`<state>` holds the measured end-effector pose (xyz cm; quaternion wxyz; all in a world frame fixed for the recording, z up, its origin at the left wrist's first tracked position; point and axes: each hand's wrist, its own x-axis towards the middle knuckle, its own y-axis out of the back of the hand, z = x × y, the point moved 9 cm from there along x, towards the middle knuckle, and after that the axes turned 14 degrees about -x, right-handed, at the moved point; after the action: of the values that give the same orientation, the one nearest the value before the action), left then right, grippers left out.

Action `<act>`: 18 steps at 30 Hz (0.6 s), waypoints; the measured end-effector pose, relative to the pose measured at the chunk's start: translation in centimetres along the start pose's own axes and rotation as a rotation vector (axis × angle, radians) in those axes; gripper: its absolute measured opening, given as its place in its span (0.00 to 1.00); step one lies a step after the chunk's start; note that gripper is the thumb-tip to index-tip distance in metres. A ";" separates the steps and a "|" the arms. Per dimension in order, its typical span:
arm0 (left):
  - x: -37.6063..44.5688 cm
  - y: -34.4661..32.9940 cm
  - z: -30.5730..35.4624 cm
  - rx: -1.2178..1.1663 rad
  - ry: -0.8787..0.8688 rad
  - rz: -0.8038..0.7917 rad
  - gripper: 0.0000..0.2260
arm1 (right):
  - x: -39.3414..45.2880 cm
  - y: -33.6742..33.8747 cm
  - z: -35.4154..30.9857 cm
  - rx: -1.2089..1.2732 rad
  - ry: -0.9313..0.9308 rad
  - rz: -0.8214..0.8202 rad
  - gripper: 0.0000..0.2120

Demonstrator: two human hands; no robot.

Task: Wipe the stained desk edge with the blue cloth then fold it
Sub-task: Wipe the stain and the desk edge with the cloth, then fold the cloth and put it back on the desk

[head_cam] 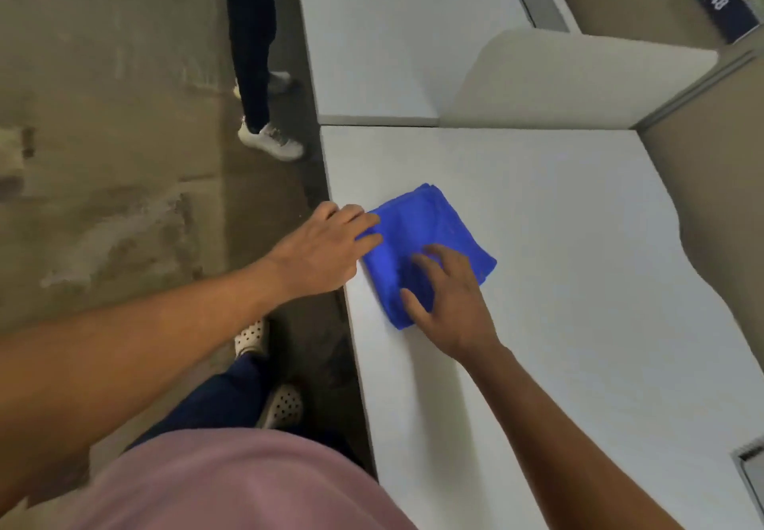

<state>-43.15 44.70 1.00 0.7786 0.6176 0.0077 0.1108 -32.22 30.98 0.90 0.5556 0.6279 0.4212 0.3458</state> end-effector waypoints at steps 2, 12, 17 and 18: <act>0.9 -0.1 -1.1 0.044 -0.089 -0.044 0.21 | -1.9 -0.4 -0.7 0.001 0.034 -0.080 0.24; 4.7 -0.2 -4.0 0.011 -0.498 -0.215 0.16 | -2.7 -0.9 -2.3 -0.095 -0.041 -0.114 0.18; 6.2 0.6 -4.5 -0.243 -0.501 -0.189 0.13 | -2.6 2.4 0.9 0.320 -0.438 0.130 0.08; 7.0 1.0 -4.9 -0.396 -0.406 -0.203 0.13 | -2.6 2.9 1.9 0.484 -0.551 0.177 0.07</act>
<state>-37.22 50.89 1.67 0.8767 0.4593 -0.1080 -0.0941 -31.12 27.74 3.61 0.4517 0.8445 0.2694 0.1011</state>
